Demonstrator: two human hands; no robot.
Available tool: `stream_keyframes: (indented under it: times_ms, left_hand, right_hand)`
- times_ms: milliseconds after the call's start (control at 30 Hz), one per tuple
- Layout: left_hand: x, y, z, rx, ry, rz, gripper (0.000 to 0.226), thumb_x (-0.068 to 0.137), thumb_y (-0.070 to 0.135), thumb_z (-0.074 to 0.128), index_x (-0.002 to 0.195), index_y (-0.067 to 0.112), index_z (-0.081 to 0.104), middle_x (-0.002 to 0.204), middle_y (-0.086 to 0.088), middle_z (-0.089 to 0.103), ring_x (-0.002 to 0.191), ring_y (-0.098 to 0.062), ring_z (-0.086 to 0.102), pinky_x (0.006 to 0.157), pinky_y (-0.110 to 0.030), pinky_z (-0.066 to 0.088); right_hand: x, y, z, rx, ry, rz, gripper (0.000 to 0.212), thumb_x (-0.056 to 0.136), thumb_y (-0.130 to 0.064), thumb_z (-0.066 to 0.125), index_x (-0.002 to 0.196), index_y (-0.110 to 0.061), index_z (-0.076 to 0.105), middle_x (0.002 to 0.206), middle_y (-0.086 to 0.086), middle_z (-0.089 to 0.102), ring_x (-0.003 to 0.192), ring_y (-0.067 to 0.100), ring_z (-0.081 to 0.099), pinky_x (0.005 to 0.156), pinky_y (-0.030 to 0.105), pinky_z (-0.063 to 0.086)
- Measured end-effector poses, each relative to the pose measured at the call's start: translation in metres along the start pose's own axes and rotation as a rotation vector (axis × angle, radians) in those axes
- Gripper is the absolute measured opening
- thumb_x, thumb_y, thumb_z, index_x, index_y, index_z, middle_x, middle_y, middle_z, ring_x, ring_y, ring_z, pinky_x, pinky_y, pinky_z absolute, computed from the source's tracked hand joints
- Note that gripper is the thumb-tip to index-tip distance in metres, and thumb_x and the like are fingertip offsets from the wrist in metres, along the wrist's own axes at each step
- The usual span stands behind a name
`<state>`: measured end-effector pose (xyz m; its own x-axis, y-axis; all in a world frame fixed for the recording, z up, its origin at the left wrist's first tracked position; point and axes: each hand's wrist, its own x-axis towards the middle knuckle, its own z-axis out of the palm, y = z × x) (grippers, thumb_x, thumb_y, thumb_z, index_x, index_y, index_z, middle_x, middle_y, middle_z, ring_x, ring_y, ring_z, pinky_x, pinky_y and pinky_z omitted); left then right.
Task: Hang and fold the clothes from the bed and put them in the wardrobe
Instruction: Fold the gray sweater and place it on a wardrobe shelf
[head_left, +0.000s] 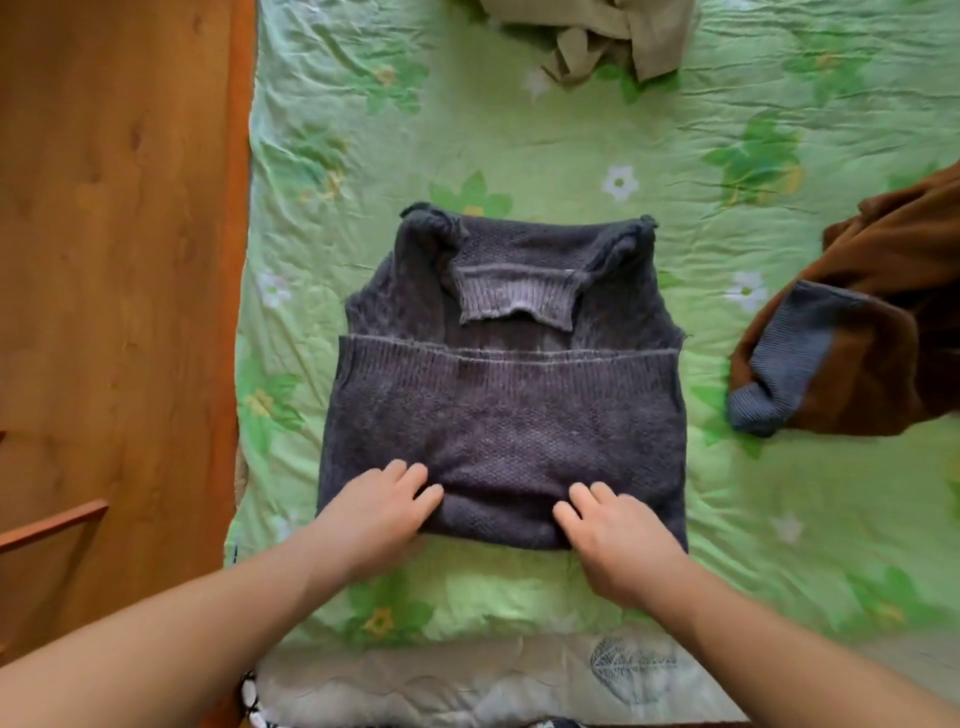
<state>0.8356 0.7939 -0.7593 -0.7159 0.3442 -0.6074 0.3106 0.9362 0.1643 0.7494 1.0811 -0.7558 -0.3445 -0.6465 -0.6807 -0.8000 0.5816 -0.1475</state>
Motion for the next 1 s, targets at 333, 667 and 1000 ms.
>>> stream_keyframes:
  times_ms: [333,667,1000]
  left_hand:
    - [0.086,-0.091,-0.072,-0.04,0.197,-0.427,0.077,0.087,0.051,0.063,0.153,0.028,0.029,0.142,-0.009,0.045,0.134,-0.03,0.043,0.115,-0.058,0.023]
    - [0.01,-0.062,-0.042,0.079,0.422,0.072,0.014,0.082,0.019,0.049,0.087,0.014,0.061,0.073,-0.008,0.056,0.05,-0.031,0.057,0.045,-0.032,0.039]
    - [-0.009,-0.036,-0.005,-0.034,0.414,0.0,0.038,0.088,0.053,0.059,0.096,0.016,0.064,0.092,-0.005,0.058,0.087,-0.031,0.057,0.07,-0.042,0.047]
  right_hand:
    - [0.079,0.091,-0.071,-0.063,0.38,0.383,0.068,0.082,-0.046,0.068,0.14,-0.018,0.046,0.128,0.013,0.057,0.122,0.037,0.048,0.105,0.056,0.035]
    - [0.001,0.07,-0.032,-0.095,0.446,-0.035,0.03,0.063,-0.016,0.076,0.084,-0.013,0.056,0.067,0.009,0.056,0.049,0.032,0.058,0.045,0.036,0.039]
    - [-0.009,0.043,0.011,0.063,0.49,-0.006,0.038,0.094,-0.053,0.055,0.097,-0.015,0.061,0.091,0.009,0.054,0.081,0.034,0.055,0.062,0.043,0.047]
